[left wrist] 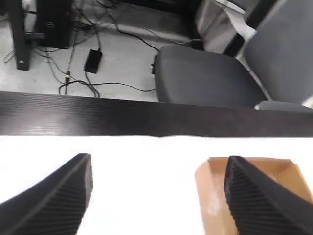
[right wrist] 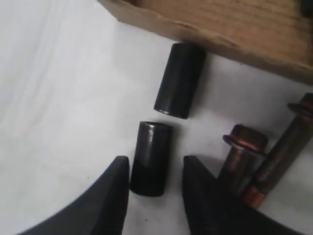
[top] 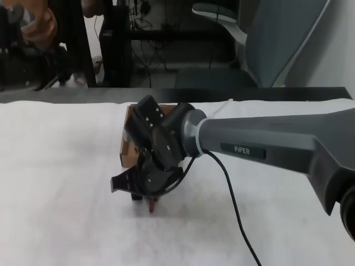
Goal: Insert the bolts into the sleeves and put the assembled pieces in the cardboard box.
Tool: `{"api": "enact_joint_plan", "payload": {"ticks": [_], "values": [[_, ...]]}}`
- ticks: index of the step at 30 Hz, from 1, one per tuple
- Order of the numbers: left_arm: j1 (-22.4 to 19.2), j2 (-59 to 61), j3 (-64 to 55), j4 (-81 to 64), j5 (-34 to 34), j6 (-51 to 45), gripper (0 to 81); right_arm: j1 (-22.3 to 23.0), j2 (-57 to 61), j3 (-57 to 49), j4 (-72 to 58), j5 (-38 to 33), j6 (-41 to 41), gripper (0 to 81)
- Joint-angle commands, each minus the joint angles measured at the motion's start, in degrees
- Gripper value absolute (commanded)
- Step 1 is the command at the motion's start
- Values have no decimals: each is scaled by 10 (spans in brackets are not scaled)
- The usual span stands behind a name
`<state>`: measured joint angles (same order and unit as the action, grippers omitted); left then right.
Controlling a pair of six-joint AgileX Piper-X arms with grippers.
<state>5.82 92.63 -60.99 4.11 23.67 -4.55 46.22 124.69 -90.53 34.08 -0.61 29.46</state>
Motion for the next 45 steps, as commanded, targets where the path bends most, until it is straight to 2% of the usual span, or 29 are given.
{"api": "enact_joint_plan", "payload": {"ticks": [1,3,7,14,22,26,32,35,40,45], "values": [[-10,-51,31,0,19,10,700,-4,21,2,9,13,5,351],[-12,-83,62,1,39,1,700,-4,23,2,9,14,-6,295],[-13,-141,123,-2,50,-24,700,-5,23,2,11,21,-31,0],[-13,-225,191,2,47,-28,700,0,4,-3,44,18,-89,6],[-22,-268,214,82,47,-31,700,-12,-154,0,47,128,-173,6],[-66,-272,214,121,47,-32,700,-22,-230,24,47,137,-172,6],[-198,-271,214,132,-82,-79,700,-24,-338,112,61,166,-186,6],[-239,-254,207,132,-96,-115,700,-25,-387,168,70,166,-168,6],[-251,-171,159,162,-103,-118,700,-27,-461,237,68,172,-155,6],[-259,-83,96,217,-122,-97,700,-46,-511,254,74,179,-162,6]]}}
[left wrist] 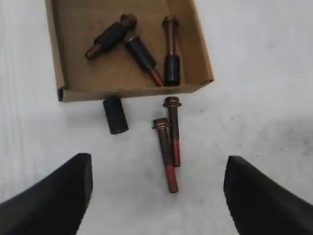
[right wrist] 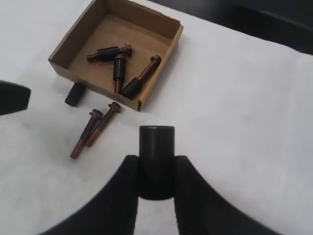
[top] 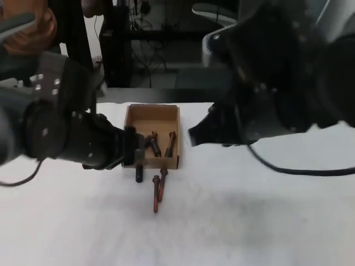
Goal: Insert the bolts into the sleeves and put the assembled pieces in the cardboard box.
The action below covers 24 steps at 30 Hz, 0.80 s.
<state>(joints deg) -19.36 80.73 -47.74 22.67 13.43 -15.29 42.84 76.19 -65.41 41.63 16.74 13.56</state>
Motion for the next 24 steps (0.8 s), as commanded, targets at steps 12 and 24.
{"api": "enact_joint_plan", "payload": {"ticks": [12,24], "values": [[-96,168,-137,87,-91,-4,700,-53,-62,3,2,6,-30,6],[-99,207,-160,99,-126,-28,514,-59,-71,3,9,6,-47,6]]}}
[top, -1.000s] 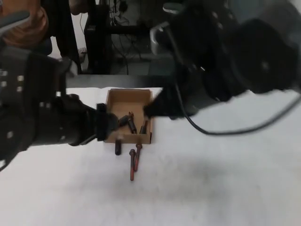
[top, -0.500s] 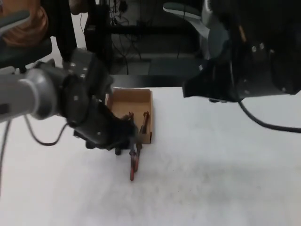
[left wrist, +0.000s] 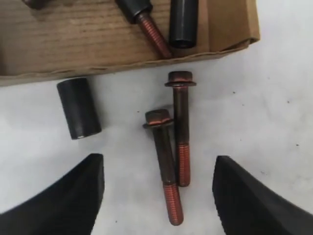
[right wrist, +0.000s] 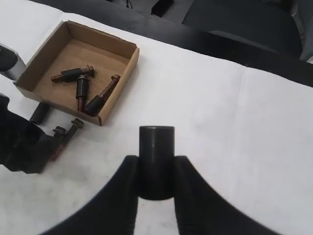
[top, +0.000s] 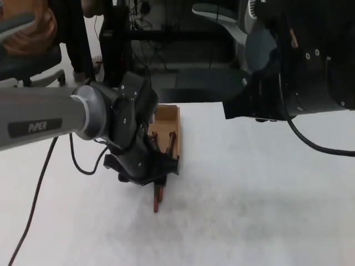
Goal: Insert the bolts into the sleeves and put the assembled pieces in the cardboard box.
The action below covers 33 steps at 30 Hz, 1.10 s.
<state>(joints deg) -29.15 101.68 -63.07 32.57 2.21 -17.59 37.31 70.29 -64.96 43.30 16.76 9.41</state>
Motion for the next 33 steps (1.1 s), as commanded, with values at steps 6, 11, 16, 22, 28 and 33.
{"api": "enact_joint_plan", "payload": {"ticks": [6,11,16,22,28,33], "values": [[-1,0,-7,-20,-7,-5,294,-3,-20,-2,-11,6,-8,6],[-1,33,-8,-22,31,-14,315,-3,-29,-2,-11,6,-8,6],[-2,63,-8,-21,35,-16,360,-3,-45,-2,-8,12,-10,6],[-2,71,-8,-40,17,-17,360,-3,-62,-2,-7,27,-22,6],[5,71,-15,-31,22,-20,347,-3,-62,-2,10,27,-22,6],[7,64,-15,-1,39,-20,347,-3,-62,-2,10,27,-22,6]]}}
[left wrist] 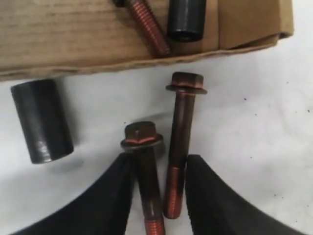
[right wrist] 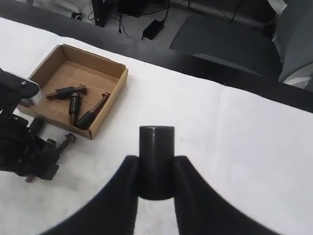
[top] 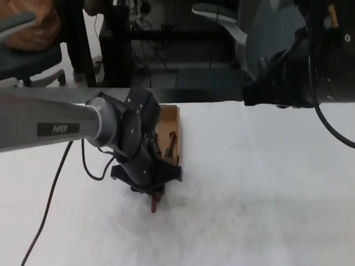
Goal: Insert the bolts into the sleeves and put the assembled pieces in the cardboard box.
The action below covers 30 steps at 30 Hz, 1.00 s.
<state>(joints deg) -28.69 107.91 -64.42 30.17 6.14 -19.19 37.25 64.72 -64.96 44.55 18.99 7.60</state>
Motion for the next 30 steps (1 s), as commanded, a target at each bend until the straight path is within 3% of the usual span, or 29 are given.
{"api": "enact_joint_plan", "payload": {"ticks": [1,6,12,19,30], "values": [[1,2,-2,22,0,-4,347,-3,-6,-2,-3,5,-3,6],[6,-16,-2,11,37,-4,357,-3,-6,-2,-3,5,-3,6],[9,-32,-2,2,43,-6,456,-3,-6,-2,-3,5,-3,6],[23,-32,-2,-2,13,-6,455,-3,-6,-2,-3,5,-3,6],[46,-28,-2,-5,30,-3,455,-3,-6,-2,-21,5,-3,6]]}}
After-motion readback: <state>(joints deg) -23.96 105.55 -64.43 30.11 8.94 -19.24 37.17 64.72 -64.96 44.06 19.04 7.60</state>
